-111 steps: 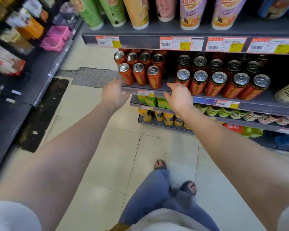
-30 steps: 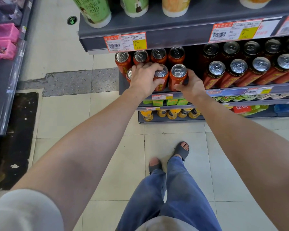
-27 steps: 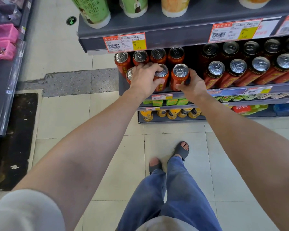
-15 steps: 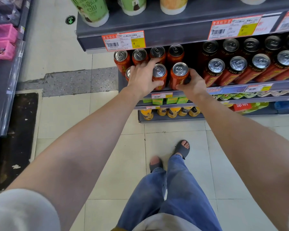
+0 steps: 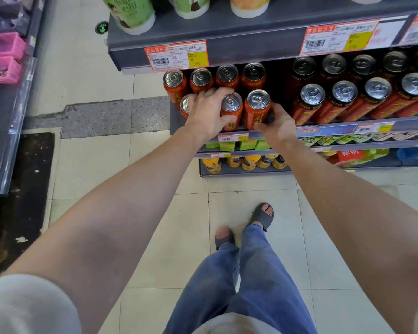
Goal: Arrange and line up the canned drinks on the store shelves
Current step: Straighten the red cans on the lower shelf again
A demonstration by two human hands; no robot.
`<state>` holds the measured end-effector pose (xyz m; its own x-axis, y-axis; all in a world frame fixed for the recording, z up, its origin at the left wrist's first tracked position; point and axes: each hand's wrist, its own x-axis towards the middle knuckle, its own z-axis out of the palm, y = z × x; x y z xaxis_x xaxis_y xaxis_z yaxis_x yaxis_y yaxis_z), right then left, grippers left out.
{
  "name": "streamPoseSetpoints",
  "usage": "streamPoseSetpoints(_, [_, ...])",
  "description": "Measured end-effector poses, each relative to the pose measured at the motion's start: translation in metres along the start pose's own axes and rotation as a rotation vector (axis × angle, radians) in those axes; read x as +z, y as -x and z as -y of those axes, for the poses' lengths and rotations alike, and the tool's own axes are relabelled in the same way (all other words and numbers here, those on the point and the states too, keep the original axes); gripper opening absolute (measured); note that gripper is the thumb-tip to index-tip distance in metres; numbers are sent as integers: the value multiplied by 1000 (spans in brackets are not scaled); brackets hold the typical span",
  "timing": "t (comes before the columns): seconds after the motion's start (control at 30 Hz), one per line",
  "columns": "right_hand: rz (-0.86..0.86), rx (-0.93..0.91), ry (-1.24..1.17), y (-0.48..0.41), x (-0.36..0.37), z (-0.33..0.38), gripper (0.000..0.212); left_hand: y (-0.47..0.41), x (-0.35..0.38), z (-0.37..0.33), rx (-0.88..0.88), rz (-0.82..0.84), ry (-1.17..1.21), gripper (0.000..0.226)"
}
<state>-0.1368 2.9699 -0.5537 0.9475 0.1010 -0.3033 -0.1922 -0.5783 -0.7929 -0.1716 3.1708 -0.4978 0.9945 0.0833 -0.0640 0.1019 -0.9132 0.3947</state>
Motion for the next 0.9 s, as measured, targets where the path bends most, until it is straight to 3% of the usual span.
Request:
streamPoseSetpoints(0.2, [-37,5,32,1,1,-3,49,3,1,2,-8,-16,23,69])
streamPoseSetpoints(0.33, [-54,18,34,5,2,-1,48,6,-6,5,8,-34,-30,82])
streamPoseSetpoints(0.5, [-62,25,-54,6,5,5,61,16,-17,33,-95,-137,-31,89])
streamPoseSetpoints(0.67, [-42,6,-100,7,1,18,75,22,-14,55,-249,-50,76,100])
streamPoseSetpoints(0.9, [4,29,-127,3,2,24,75,20,-3,59,-350,-120,231,75])
